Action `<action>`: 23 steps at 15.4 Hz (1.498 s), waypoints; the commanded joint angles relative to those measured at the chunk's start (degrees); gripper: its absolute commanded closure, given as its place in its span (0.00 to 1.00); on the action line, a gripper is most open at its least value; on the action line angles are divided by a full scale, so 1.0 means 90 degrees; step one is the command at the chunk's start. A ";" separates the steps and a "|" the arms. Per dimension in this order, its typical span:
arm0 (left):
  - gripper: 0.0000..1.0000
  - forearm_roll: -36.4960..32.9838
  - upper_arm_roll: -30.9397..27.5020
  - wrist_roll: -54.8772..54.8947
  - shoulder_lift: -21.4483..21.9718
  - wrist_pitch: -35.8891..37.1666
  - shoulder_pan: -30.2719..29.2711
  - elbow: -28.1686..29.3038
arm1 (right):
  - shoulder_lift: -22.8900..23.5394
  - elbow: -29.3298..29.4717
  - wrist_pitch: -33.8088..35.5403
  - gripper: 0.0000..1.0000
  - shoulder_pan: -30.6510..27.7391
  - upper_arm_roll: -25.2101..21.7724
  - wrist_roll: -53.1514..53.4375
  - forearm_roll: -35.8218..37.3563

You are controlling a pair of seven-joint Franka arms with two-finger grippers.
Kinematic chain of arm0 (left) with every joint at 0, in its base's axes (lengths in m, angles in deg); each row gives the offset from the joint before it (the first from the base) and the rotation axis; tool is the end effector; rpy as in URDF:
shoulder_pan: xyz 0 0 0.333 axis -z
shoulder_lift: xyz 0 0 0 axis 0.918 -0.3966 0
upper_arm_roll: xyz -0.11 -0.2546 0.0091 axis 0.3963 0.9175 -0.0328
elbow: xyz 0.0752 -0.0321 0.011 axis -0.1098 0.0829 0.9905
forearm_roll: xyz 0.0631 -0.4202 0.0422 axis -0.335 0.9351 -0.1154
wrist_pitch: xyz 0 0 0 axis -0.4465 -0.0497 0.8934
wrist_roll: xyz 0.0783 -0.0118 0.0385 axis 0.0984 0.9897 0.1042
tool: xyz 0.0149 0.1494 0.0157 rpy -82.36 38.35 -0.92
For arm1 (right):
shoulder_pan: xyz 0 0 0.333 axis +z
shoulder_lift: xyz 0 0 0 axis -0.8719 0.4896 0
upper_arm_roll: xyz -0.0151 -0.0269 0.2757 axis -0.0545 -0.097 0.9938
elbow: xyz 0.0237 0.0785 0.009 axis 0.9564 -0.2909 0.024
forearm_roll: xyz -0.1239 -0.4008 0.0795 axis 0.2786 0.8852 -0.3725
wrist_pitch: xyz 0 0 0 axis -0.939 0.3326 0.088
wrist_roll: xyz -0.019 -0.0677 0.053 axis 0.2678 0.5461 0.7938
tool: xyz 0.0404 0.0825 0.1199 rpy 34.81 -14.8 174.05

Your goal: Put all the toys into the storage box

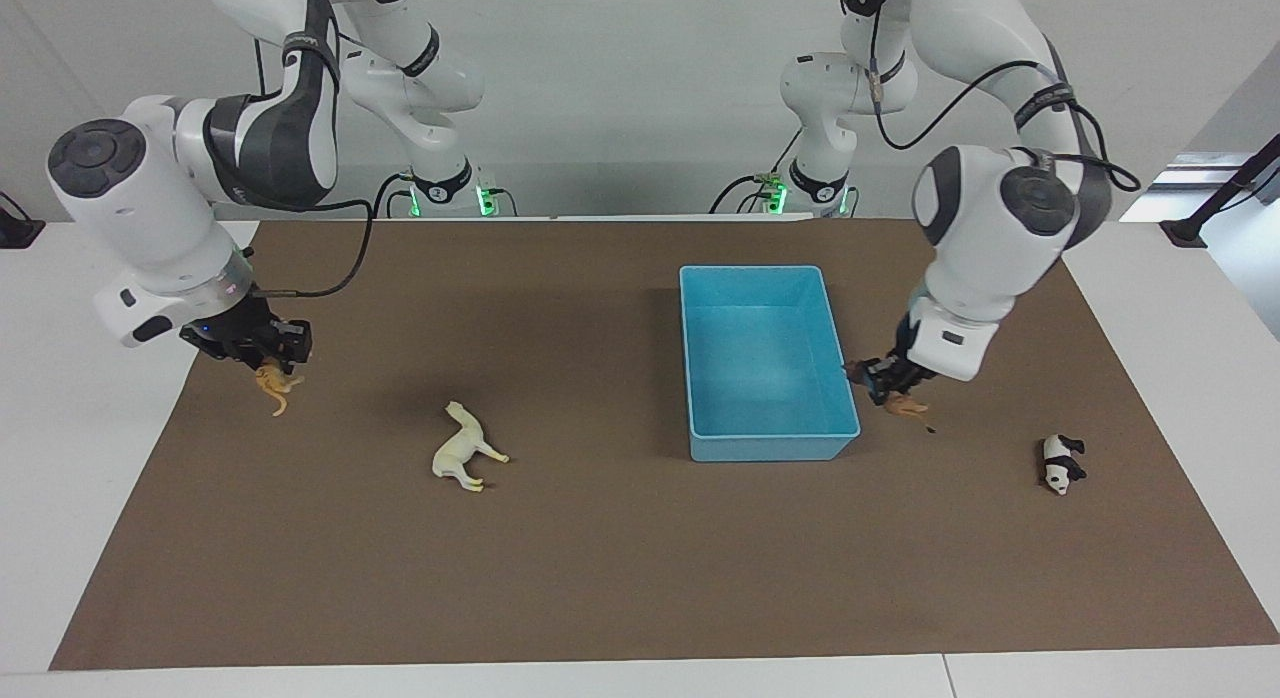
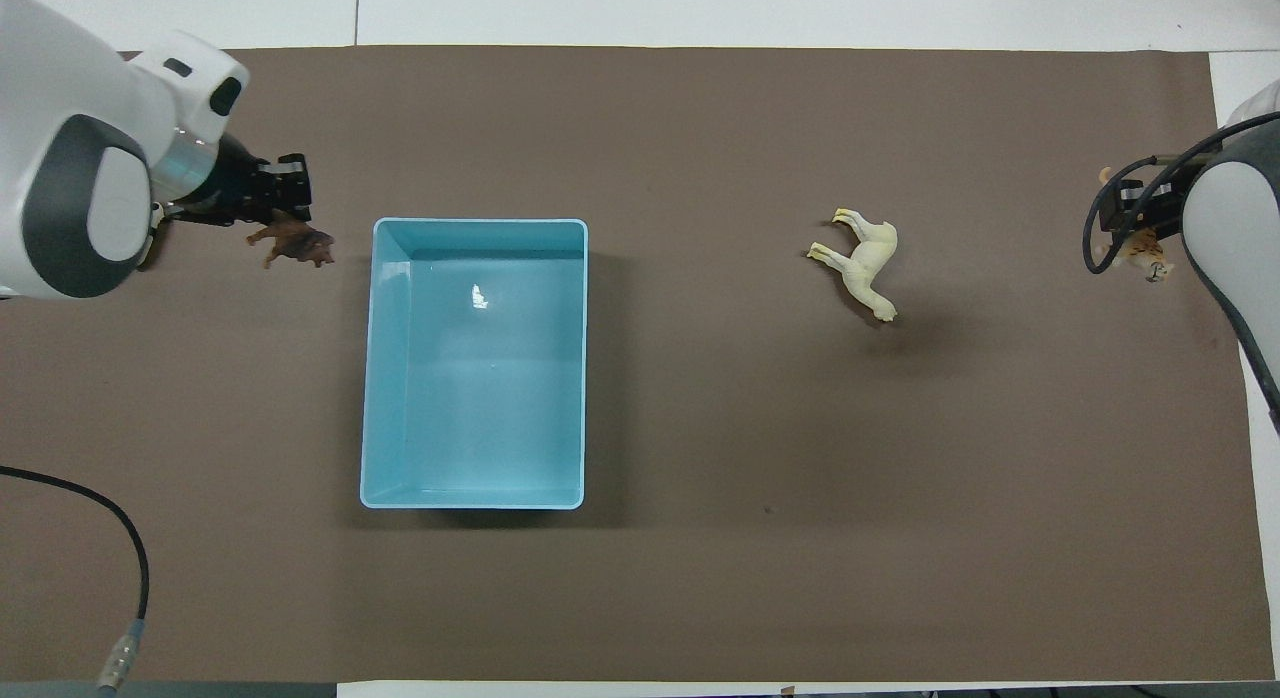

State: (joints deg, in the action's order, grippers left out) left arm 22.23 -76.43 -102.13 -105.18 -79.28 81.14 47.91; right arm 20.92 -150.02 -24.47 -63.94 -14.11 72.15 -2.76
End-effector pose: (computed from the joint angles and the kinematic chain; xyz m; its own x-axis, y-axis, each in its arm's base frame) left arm 0.6295 -0.2309 0.3710 0.9533 0.3004 -0.0318 0.3013 -0.9532 0.0268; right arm 0.6522 -0.0645 0.4140 0.9969 -0.0498 -0.0616 -0.0451 -0.9960 0.0766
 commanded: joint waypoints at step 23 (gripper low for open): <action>0.00 -0.0022 -0.0176 0.6347 -0.0710 -0.1005 -0.3006 -0.0179 | 0.1383 0.2536 -0.0259 1.00 0.4667 0.0026 0.6269 -0.0170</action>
State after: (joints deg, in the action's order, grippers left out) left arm 22.26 -78.57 -49.65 -106.45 -88.72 55.66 52.20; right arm 29.50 -132.10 -25.28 -22.98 -13.52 126.59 -3.49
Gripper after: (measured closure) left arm 0.000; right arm 0.656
